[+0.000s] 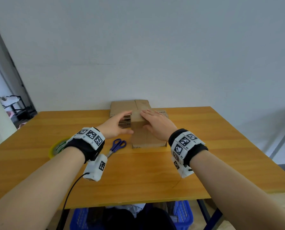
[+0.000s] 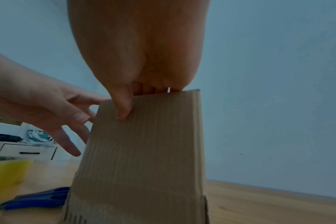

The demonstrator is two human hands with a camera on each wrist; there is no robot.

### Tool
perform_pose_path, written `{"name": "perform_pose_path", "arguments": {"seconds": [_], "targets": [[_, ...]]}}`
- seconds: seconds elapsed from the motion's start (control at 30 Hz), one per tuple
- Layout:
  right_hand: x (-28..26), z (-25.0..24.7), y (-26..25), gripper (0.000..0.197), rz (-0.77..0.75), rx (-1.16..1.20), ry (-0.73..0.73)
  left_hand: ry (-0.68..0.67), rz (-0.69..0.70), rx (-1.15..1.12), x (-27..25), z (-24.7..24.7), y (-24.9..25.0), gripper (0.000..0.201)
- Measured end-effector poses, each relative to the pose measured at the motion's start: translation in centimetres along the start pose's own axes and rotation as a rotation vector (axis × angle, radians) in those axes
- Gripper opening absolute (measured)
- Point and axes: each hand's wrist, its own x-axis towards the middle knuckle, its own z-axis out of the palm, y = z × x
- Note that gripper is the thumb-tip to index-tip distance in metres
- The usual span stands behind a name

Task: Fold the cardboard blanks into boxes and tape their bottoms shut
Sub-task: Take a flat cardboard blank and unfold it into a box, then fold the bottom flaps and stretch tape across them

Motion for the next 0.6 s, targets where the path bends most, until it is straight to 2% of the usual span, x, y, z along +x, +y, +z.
{"name": "perform_pose_path", "arguments": {"seconds": [0.23, 0.4, 0.6], "targets": [[0.1, 0.2, -0.5, 0.057, 0.061, 0.029, 0.009, 0.136, -0.182, 0.283, -5.1, -2.6, -3.5, 0.043], [0.0, 0.3, -1.4, 0.057, 0.085, 0.018, 0.016, -0.008, -0.351, 0.499, -8.6, -3.8, -5.8, 0.053], [0.2, 0.3, -1.7, 0.057, 0.108, 0.035, 0.012, -0.084, -0.377, 0.669, -10.4, -4.3, -7.7, 0.066]]}}
